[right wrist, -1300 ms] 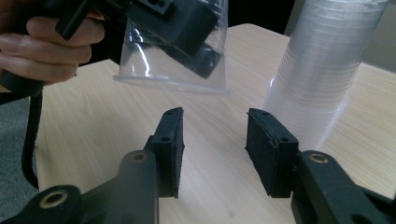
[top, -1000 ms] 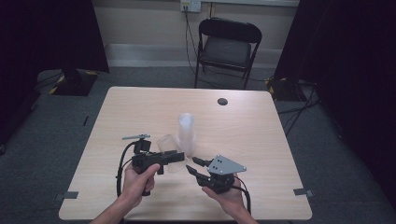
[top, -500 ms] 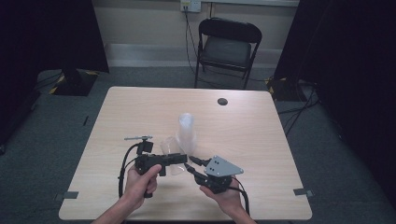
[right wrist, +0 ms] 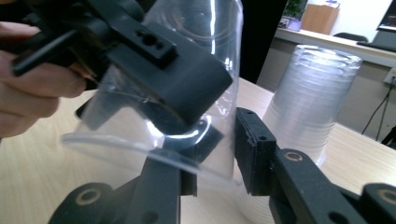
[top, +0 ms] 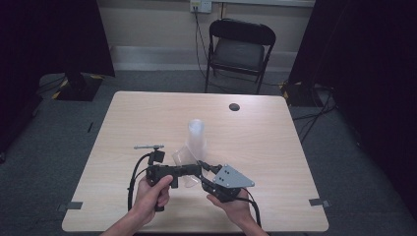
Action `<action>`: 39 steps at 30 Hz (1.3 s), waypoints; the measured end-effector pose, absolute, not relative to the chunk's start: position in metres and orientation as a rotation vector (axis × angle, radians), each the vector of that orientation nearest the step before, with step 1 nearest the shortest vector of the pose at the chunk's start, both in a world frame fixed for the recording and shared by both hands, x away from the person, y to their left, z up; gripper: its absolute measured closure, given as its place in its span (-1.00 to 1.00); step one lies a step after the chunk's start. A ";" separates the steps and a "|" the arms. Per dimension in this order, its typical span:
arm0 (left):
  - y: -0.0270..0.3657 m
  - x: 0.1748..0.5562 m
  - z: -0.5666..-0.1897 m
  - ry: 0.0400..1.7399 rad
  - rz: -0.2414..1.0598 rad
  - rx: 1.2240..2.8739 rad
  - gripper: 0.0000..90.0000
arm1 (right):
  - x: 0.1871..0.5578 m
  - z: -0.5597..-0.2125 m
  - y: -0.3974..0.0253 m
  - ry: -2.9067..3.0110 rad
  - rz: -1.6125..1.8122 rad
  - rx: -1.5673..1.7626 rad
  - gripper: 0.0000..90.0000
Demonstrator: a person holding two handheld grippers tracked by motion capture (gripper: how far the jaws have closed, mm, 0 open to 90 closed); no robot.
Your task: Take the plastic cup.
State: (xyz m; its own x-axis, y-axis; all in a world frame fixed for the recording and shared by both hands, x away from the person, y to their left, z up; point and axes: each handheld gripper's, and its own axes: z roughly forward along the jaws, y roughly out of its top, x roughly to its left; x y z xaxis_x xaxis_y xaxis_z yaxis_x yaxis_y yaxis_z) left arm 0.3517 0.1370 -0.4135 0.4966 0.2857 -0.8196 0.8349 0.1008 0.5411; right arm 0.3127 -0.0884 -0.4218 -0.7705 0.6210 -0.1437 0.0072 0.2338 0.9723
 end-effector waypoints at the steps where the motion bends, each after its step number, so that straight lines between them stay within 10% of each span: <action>1: 0.136 0.351 -0.414 1.041 -0.536 1.457 -0.13 | 0.313 -0.422 -0.088 1.998 1.573 0.574 0.59; 39: 0.133 0.351 -0.414 0.989 -0.521 1.500 -0.53 | 0.312 -0.421 -0.095 1.946 1.548 0.616 0.94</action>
State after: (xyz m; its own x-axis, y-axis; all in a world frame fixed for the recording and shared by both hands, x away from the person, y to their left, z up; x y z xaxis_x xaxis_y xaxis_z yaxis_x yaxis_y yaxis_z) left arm 0.3506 0.1329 -0.4145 0.5374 0.2828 -0.7945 0.8153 0.0668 0.5752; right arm 0.3125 -0.0950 -0.4207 -0.7304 0.6665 -0.1494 0.0042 0.2232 0.9748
